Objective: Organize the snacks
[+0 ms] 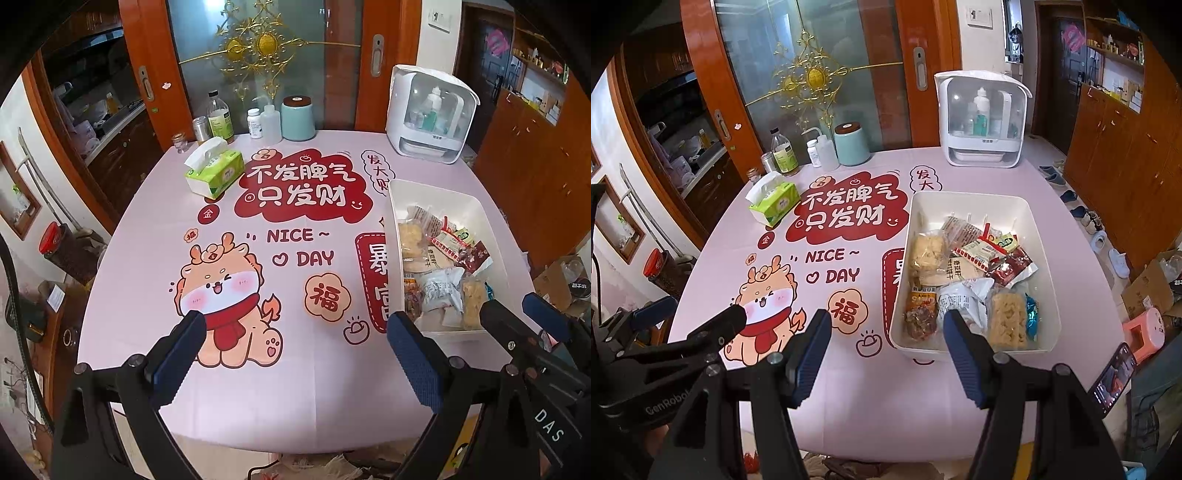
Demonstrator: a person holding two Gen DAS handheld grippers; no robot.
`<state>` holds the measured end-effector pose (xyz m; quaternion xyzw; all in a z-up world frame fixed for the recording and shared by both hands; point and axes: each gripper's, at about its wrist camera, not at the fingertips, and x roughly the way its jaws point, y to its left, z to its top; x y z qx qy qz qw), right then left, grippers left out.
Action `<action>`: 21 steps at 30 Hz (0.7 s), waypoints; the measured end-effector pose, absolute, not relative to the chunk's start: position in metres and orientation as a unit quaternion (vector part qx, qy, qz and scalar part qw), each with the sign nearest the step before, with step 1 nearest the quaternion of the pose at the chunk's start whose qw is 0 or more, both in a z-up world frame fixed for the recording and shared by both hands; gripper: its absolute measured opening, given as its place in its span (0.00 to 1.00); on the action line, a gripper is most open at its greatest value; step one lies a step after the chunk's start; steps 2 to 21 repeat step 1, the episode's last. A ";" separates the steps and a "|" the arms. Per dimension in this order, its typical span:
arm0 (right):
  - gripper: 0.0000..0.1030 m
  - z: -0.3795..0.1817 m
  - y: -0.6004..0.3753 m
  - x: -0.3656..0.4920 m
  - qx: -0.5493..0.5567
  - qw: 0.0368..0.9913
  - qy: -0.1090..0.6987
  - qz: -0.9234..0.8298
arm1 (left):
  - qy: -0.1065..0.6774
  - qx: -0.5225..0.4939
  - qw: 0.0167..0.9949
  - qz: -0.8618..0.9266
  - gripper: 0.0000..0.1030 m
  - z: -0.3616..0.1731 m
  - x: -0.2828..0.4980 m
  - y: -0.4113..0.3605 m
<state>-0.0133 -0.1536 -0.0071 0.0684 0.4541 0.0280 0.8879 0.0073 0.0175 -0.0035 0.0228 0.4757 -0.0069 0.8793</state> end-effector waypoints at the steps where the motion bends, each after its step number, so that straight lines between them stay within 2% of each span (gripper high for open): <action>1: 0.62 -0.008 -0.154 -0.014 0.069 0.887 0.455 0.028 | 0.477 0.024 0.879 -0.007 0.95 -0.005 0.007 0.018; 21: 0.62 -0.008 -0.154 -0.014 0.069 0.887 0.455 0.028 | 0.477 0.024 0.879 -0.007 0.95 -0.005 0.007 0.018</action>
